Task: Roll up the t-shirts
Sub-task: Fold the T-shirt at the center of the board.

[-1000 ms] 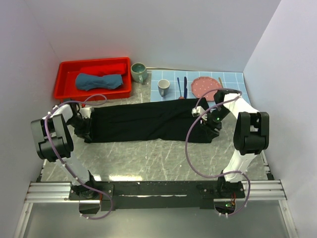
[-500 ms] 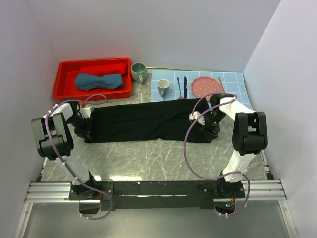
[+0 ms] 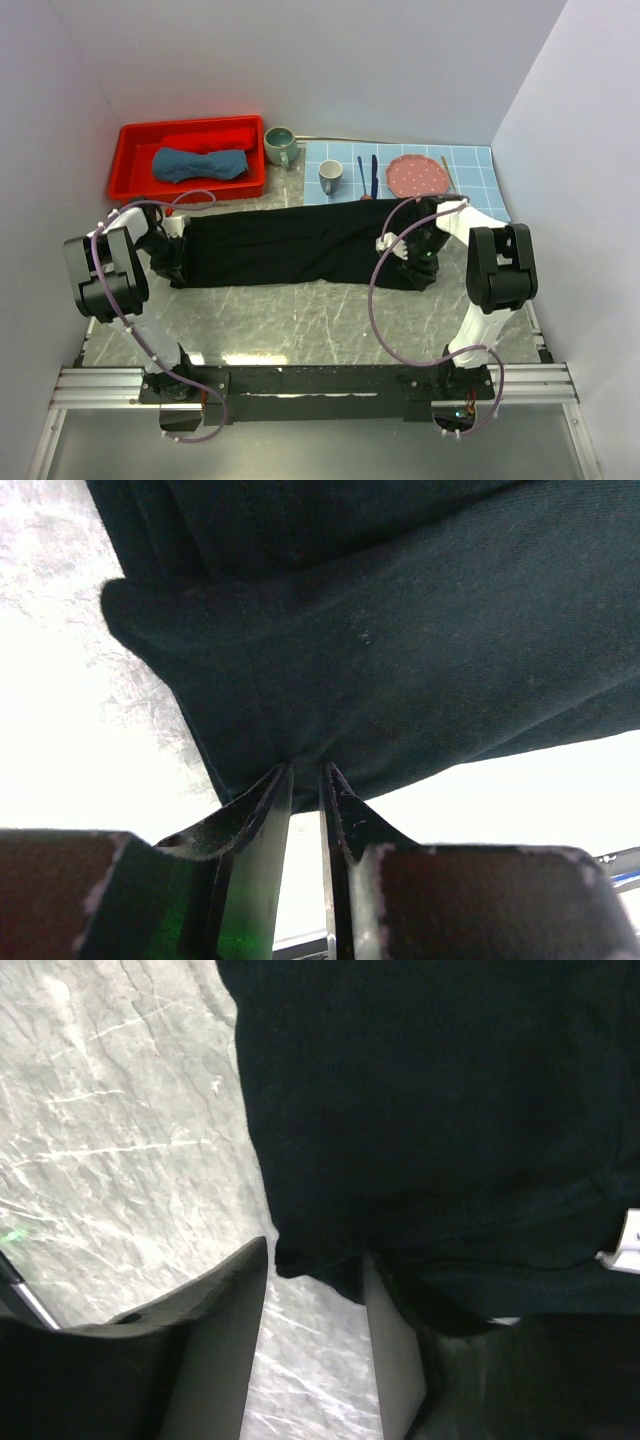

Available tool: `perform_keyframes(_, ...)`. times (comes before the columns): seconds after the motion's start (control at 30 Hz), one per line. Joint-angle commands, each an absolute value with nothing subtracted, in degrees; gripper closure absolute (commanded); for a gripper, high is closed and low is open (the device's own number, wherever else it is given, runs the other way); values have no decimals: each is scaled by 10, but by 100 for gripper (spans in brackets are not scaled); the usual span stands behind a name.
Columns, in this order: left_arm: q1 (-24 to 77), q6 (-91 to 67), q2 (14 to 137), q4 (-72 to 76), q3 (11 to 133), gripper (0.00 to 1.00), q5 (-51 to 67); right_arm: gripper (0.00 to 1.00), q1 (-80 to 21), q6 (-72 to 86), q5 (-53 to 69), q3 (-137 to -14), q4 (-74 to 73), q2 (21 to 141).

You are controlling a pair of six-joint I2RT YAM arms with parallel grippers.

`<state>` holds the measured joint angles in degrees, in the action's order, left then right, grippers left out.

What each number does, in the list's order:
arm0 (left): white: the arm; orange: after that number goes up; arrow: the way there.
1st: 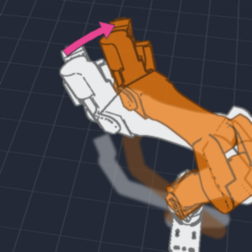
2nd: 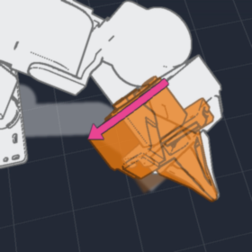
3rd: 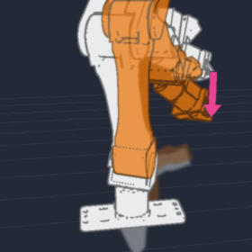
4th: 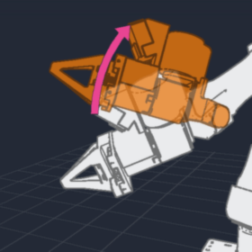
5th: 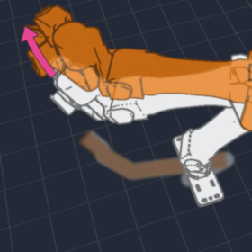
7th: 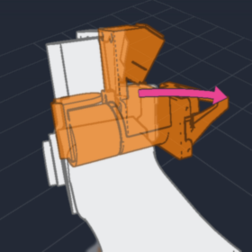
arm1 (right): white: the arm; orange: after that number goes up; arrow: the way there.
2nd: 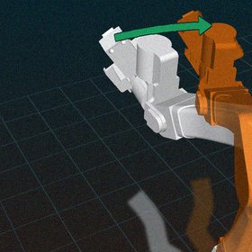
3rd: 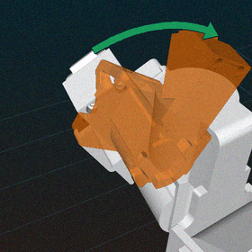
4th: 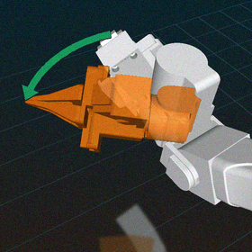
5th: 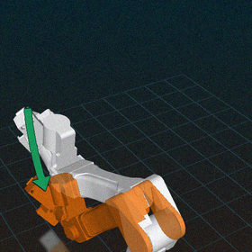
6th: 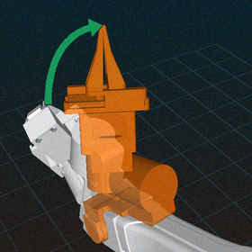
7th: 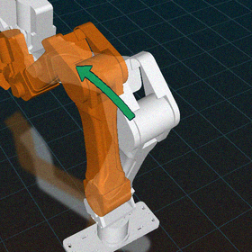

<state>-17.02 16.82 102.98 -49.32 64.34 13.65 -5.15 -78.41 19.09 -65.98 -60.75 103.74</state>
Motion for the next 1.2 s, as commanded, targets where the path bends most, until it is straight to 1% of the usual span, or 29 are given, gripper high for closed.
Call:
perform_keyframes(0.0,-171,190,1058,-465,617,74,92,68,-62,-769,179,-650,-584,1051)
perform_keyframes(0.07,-170,194,1056,-466,614,75,91,79,-62,-763,167,-643,-579,1050)
perform_keyframes(0.13,-170,204,1048,-470,609,75,86,83,-58,-770,150,-633,-577,1042)
perform_keyframes(0.17,-170,209,1043,-474,605,77,84,84,-58,-774,145,-618,-577,1029)
perform_keyframes(0.37,-171,252,984,-500,579,80,48,85,-34,-800,101,-570,-590,981)
perform_keyframes(0.5,-171,270,951,-526,578,80,47,85,-22,-807,77,-552,-595,964)
perform_keyframes(0.53,-171,273,942,-530,584,80,52,83,-19,-806,73,-551,-599,963)
perform_keyframes(0.57,-170,277,939,-547,588,77,72,70,-18,-803,73,-556,-601,959)
perform_keyframes(0.6,-170,291,933,-558,596,74,93,63,-14,-792,86,-568,-606,955)
perform_keyframes(0.63,-171,299,923,-569,614,72,110,59,-11,-785,97,-606,-623,953)
perform_keyframes(0.67,-171,307,919,-586,627,67,150,54,-4,-781,107,-633,-640,950)
perform_keyframes(0.7,-171,324,916,-618,641,66,169,51,-2,-774,123,-662,-657,952)
perform_keyframes(0.73,-171,327,911,-633,676,64,184,48,-3,-771,128,-727,-692,954)
perform_keyframes(0.77,-170,328,911,-644,693,61,198,45,11,-768,134,-763,-711,961)
perform_keyframes(0.8,-167,325,912,-663,714,60,224,45,15,-767,140,-801,-729,967)
perform_keyframes(0.83,-166,323,920,-670,759,59,239,44,18,-766,153,-875,-763,975)
perform_keyframes(0.9,-156,308,937,-676,801,58,275,44,17,-758,167,-946,-800,1008)
perform_keyframes(0.93,-150,301,959,-677,838,59,286,44,10,-751,198,-1008,-804,1019)
perform_keyframes(0.97,-145,294,972,-674,853,59,294,44,3,-739,213,-1037,-804,1039)
perform_keyframes(1.0,-135,277,995,-665,875,60,310,44,-27,-710,235,-1075,-788,1048)
perform_keyframes(1.17,-120,207,1027,-604,861,64,311,46,-121,-622,276,-1101,-687,1093)
